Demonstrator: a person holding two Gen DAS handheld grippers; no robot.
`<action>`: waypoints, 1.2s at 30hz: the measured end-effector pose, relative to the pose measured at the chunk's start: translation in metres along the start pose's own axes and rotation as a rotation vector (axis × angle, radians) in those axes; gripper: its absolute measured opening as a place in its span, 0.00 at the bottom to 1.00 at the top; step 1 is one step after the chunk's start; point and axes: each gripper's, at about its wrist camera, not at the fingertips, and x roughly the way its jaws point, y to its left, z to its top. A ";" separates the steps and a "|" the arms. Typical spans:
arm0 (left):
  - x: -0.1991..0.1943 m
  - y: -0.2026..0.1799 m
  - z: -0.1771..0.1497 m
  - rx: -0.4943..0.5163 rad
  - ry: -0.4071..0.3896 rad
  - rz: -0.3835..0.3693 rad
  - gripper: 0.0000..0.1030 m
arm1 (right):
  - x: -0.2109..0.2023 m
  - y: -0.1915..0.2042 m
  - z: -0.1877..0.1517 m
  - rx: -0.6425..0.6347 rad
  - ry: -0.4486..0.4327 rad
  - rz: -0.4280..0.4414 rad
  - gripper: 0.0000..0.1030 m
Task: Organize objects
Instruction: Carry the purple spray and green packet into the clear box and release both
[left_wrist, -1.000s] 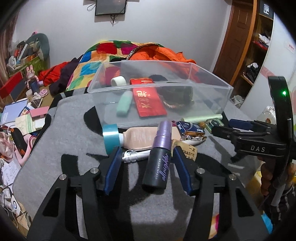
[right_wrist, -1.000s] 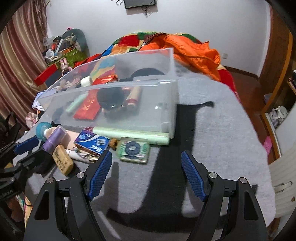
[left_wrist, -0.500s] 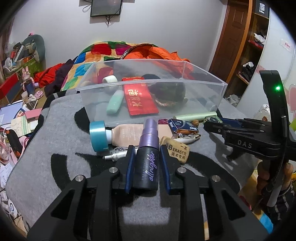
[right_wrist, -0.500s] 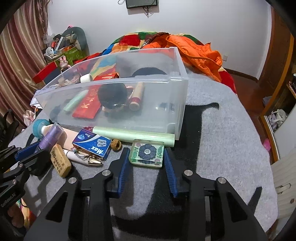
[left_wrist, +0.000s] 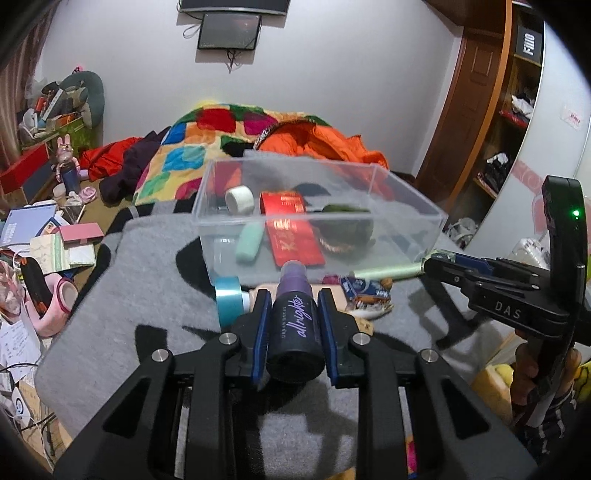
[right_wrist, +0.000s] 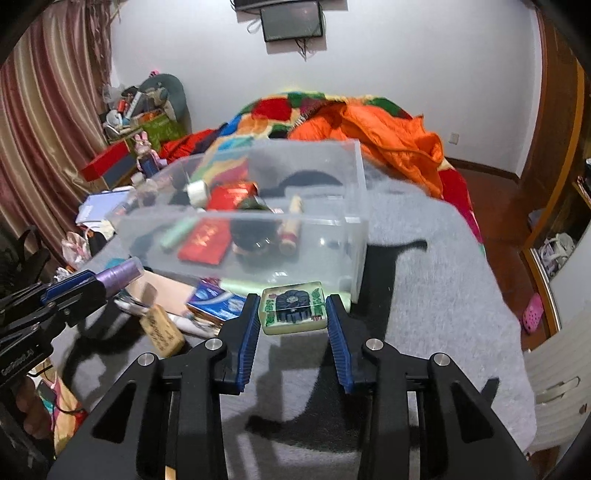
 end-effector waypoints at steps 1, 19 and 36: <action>-0.001 -0.001 0.002 0.000 -0.006 0.000 0.24 | -0.002 0.001 0.002 -0.003 -0.007 0.003 0.32; -0.019 -0.001 0.048 0.006 -0.122 -0.008 0.24 | -0.015 0.016 0.039 -0.048 -0.105 0.035 0.32; 0.049 -0.001 0.083 0.030 -0.017 -0.007 0.24 | 0.038 0.000 0.071 -0.033 -0.038 0.000 0.32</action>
